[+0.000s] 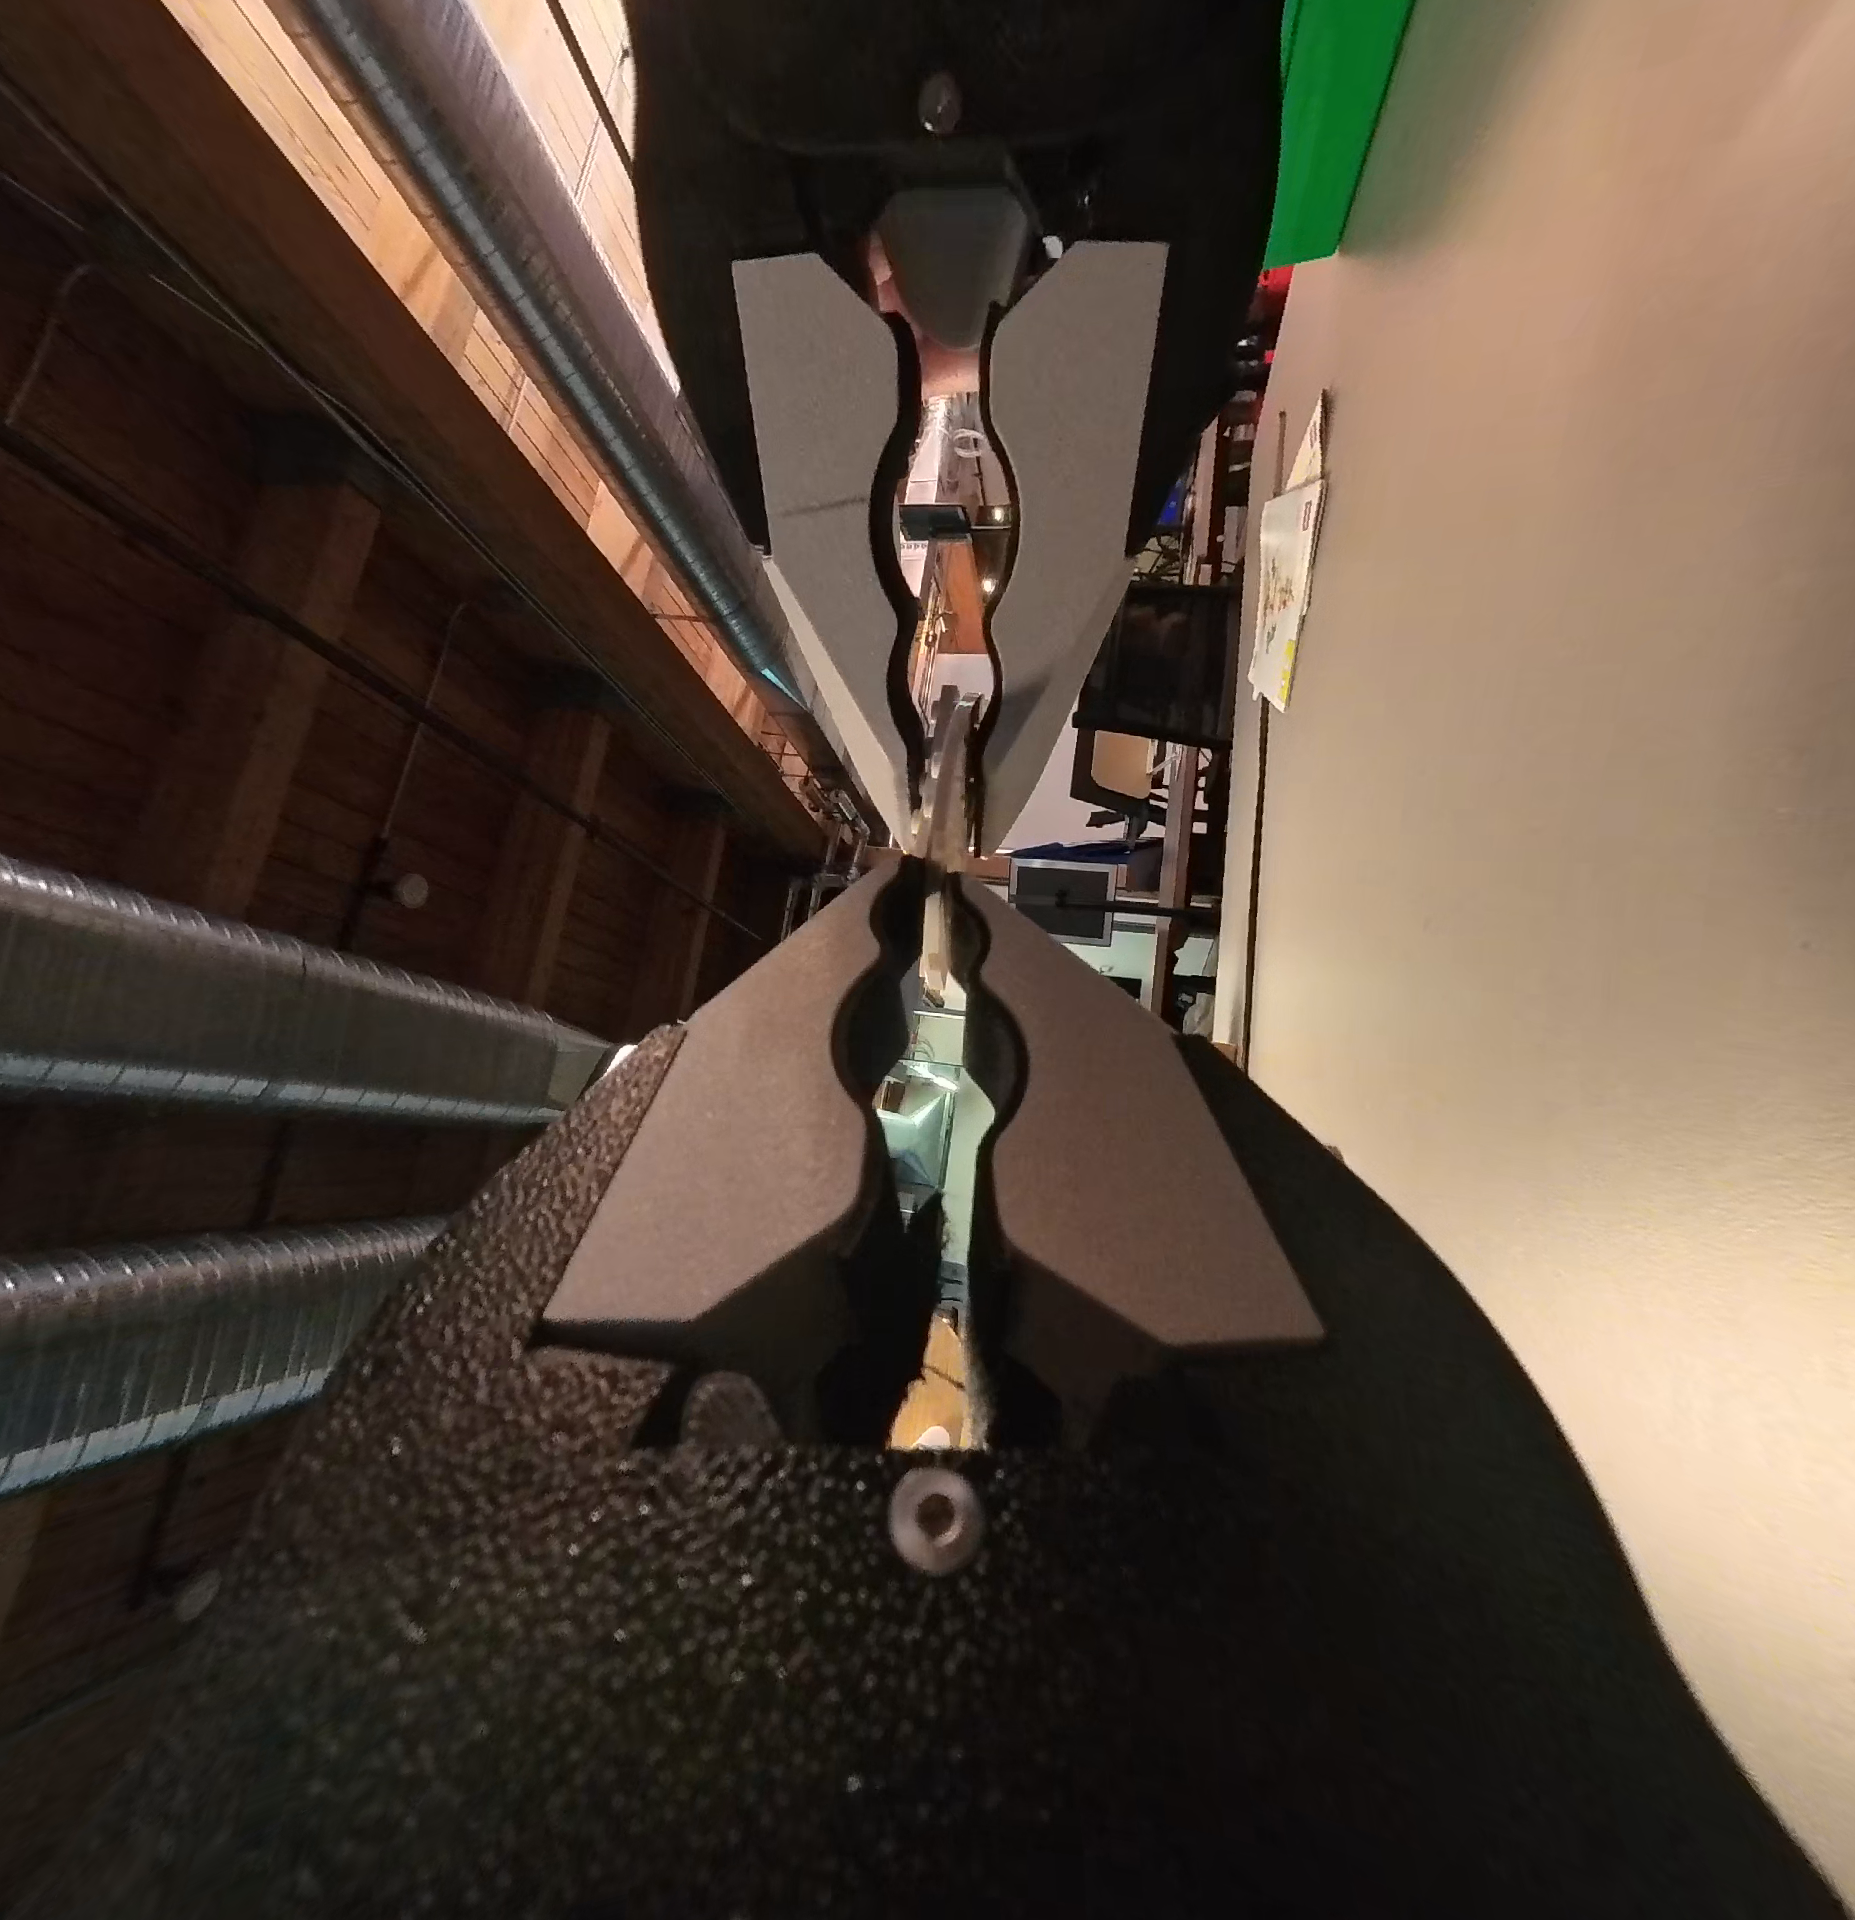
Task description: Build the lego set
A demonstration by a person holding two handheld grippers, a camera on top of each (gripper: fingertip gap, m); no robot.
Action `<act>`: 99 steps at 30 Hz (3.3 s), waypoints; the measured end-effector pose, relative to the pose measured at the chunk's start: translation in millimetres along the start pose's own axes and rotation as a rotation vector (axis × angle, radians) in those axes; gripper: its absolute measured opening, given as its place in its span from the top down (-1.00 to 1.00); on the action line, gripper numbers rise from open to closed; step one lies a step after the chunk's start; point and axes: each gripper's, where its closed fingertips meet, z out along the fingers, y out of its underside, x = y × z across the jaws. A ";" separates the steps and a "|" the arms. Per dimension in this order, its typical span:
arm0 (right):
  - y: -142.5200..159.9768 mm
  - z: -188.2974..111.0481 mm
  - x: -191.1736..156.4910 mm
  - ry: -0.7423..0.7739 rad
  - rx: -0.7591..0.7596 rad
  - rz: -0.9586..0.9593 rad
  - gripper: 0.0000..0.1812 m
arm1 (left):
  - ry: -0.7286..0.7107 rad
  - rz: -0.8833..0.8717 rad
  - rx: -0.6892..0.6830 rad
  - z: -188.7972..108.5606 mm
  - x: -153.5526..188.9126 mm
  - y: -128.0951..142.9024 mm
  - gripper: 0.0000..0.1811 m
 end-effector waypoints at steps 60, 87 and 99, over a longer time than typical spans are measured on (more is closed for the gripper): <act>-12.0 -24.1 19.8 -0.168 0.146 0.293 0.91 | 0.049 -0.442 0.146 -5.9 -23.0 -8.7 0.99; -14.0 -21.3 8.4 -0.201 0.158 0.243 0.91 | 0.048 -0.515 0.112 2.6 -15.0 -4.9 0.32; -23.4 -17.4 0.4 -0.296 0.224 0.371 0.88 | 0.084 -0.260 0.113 -2.3 -1.8 -14.7 0.91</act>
